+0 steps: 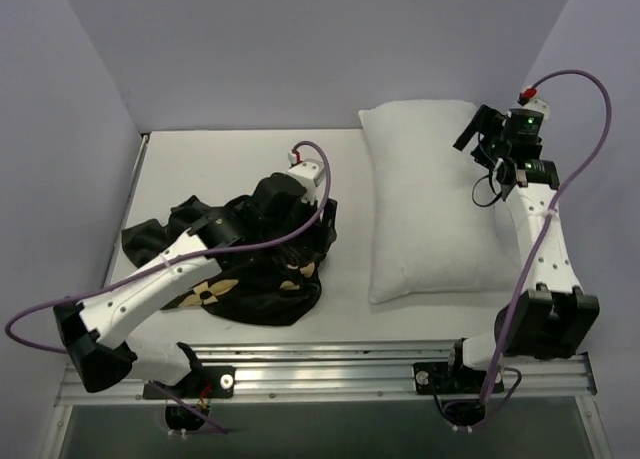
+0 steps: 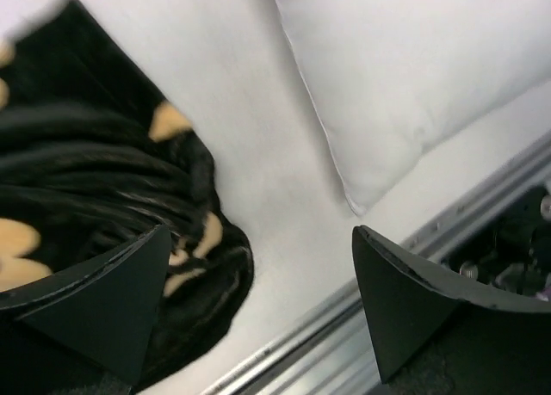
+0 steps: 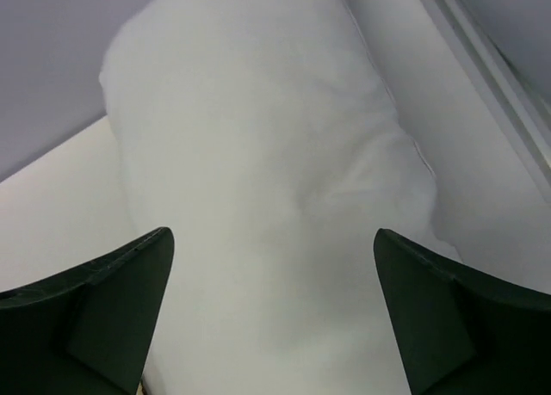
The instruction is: Remove the pillowcase from the pillow
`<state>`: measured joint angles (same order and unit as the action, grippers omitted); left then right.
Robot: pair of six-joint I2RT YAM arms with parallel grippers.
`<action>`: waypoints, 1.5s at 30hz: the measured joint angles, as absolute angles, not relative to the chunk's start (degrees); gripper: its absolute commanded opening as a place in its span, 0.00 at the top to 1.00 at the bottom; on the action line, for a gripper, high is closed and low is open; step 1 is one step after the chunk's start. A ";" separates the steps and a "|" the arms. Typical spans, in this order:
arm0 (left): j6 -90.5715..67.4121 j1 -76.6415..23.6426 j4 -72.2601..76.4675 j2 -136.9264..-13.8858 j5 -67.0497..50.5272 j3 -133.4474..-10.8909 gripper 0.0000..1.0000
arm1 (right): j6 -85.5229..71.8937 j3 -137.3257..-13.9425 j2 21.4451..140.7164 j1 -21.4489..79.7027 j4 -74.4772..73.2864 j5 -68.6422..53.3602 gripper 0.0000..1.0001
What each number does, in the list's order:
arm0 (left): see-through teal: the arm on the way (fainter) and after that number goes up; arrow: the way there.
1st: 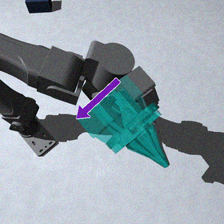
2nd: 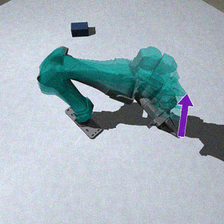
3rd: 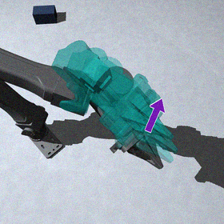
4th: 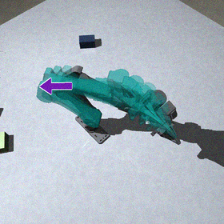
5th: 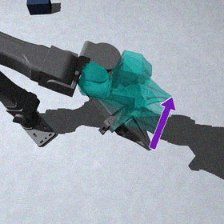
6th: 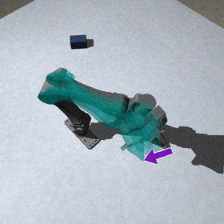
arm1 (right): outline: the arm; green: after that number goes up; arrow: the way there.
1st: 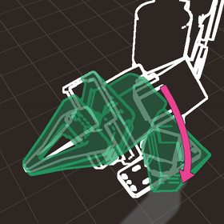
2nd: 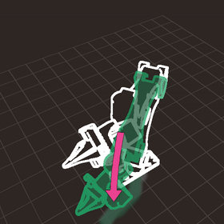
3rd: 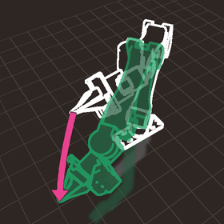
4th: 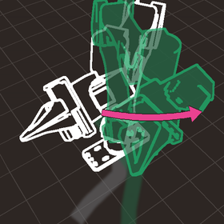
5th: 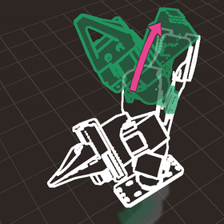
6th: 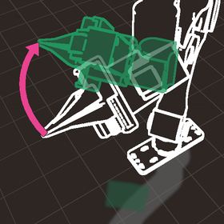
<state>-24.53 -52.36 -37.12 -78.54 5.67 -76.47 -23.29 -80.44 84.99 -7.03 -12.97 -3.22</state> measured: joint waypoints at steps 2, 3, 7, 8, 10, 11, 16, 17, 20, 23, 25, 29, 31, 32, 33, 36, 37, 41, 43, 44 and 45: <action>-22.61 -51.99 -39.97 -76.69 10.00 -82.43 0.06 | -22.24 -83.11 81.67 -7.03 -14.90 -2.92 0.01; -21.61 -51.66 -40.77 -75.37 12.29 -84.88 0.06 | -21.76 -84.33 79.79 -7.03 -15.73 -2.59 0.00; -18.09 -48.95 -45.23 -69.21 22.59 -92.73 0.06 | -19.14 -88.53 71.09 -6.87 -18.83 0.38 0.00; -17.21 -48.10 -46.76 -67.48 25.98 -94.80 0.06 | -18.37 -89.54 68.79 -6.74 -19.64 1.37 0.00; -15.73 -47.22 -48.49 -64.40 31.29 -97.32 0.06 | -16.62 -91.39 63.83 -6.70 -21.19 3.40 0.00; -15.14 -47.13 -49.28 -62.72 33.78 -98.28 0.06 | -15.81 -92.14 61.58 -6.70 -21.78 4.34 0.00; -11.79 -47.13 -51.72 -53.04 42.57 -99.50 0.06 | -11.73 -93.89 50.76 -5.15 -24.64 10.04 0.00; -11.16 -47.13 -52.07 -50.87 43.72 -99.59 0.06 | -11.18 -93.89 48.60 -4.08 -25.02 10.96 0.00; -8.47 -47.13 -52.40 -43.94 46.52 -99.68 0.06 | -9.76 -94.08 42.78 -0.91 -25.61 13.39 0.00; -6.35 -47.13 -52.97 -37.45 50.00 -100.14 0.06 | -8.47 -94.19 38.41 2.42 -25.78 15.57 0.00; -5.87 -47.13 -53.71 -34.24 52.16 -100.82 0.06 | -7.68 -94.06 36.42 3.95 -26.02 17.06 0.01; -6.11 -47.13 -56.07 -30.00 55.09 -100.40 0.06 | -6.68 -91.29 32.71 5.48 -26.11 19.11 0.01; -6.87 -47.13 -57.87 -28.95 55.83 -99.77 0.06 | -6.15 -89.69 31.38 5.98 -26.59 19.68 0.01; -7.27 -47.13 -58.92 -28.67 56.18 -99.63 0.06 | -5.91 -88.95 30.89 6.13 -26.74 19.92 0.01; -7.64 -47.13 -59.90 -28.51 56.42 -99.53 0.06 | -5.80 -88.31 30.50 6.37 -27.03 20.27 0.01; -9.32 -47.13 -62.83 -28.10 56.84 -99.04 0.06 | -5.43 -86.32 29.43 7.27 -27.49 21.39 0.01; -9.85 -47.13 -63.70 -27.97 56.95 -98.85 0.06 | -5.28 -85.84 29.19 7.49 -27.53 21.74 0.01; -11.62 -47.13 -66.32 -27.07 57.32 -97.71 0.06 | -4.58 -84.77 28.80 8.08 -27.59 22.72 0.01; -12.43 -47.13 -67.44 -26.59 57.69 -97.34 0.06 | -4.38 -84.38 28.80 8.32 -27.55 22.96 0.01; -12.84 -47.13 -67.81 -26.39 57.91 -97.32 0.06 | -4.36 -84.18 28.80 8.36 -27.51 23.11 0.01; -13.08 -47.16 -68.12 -26.26 58.13 -97.32 0.06 | -4.36 -83.90 28.80 8.36 -27.35 23.20 0.01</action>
<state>-13.08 -47.16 -68.12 -26.26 58.13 -97.32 -4.36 -83.90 28.80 8.36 -27.35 23.20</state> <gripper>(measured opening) 0.941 0.992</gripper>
